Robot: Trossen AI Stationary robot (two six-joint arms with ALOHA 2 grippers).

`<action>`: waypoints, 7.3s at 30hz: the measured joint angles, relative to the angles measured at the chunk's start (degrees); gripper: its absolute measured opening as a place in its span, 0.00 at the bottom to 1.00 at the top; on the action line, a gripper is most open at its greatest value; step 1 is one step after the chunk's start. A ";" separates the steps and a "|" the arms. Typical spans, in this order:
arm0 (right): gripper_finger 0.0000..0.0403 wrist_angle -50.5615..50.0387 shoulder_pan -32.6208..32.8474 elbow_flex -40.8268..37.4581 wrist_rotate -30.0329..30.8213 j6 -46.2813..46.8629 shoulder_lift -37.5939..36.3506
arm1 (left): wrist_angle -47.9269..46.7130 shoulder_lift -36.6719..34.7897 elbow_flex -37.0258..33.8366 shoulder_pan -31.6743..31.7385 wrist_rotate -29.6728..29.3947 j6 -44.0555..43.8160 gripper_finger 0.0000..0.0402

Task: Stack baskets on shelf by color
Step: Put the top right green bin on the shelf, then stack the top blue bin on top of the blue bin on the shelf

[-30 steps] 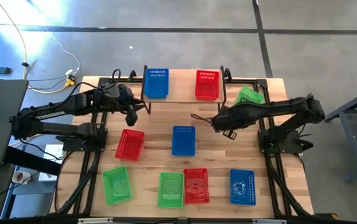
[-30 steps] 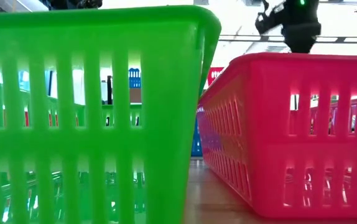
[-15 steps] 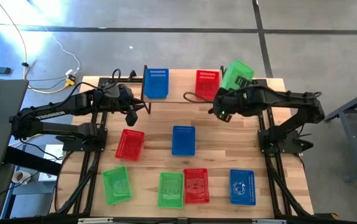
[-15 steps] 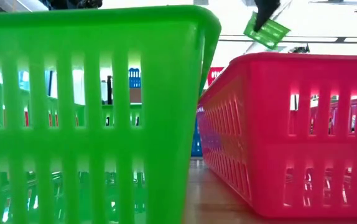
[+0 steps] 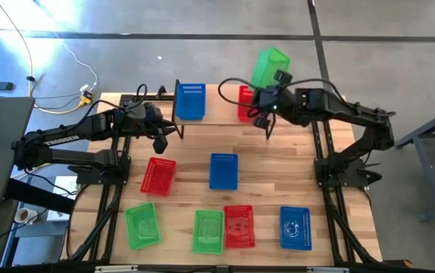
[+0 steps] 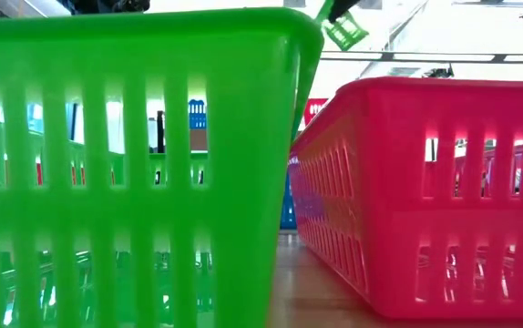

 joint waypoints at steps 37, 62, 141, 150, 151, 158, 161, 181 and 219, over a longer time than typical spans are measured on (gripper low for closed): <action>0.00 16.38 -4.59 0.00 -20.16 -8.77 13.30 | -0.04 0.00 0.00 0.02 0.00 -0.04 0.23; 0.00 10.88 -4.77 -0.04 -22.11 -3.60 18.43 | -0.11 -0.02 0.00 0.00 0.00 0.04 0.23; 0.00 -16.94 -6.67 32.26 -29.26 -4.05 40.17 | -1.38 0.04 0.00 0.02 0.15 -2.91 0.23; 0.00 -16.91 -7.78 32.26 -30.40 -4.91 40.96 | -1.38 0.04 0.00 0.02 0.15 -2.91 0.23; 0.00 -16.94 -7.79 32.26 -29.95 -4.87 41.09 | -1.38 0.04 0.00 0.02 0.15 -2.91 0.23; 0.00 -16.86 -7.85 32.26 -31.04 -4.75 41.51 | -1.38 0.04 0.00 0.01 0.11 -2.91 0.23; 0.00 -16.69 -7.87 32.26 -30.86 -4.88 41.55 | -1.38 0.04 0.00 0.02 0.14 -2.91 0.23; 0.09 -15.60 -7.87 32.26 -29.90 -5.51 41.55 | -1.38 0.04 0.00 0.02 0.15 -2.91 0.23; 0.19 -19.07 -6.19 34.77 -24.46 -3.31 39.12 | -1.36 0.07 0.00 0.02 0.17 -2.91 0.23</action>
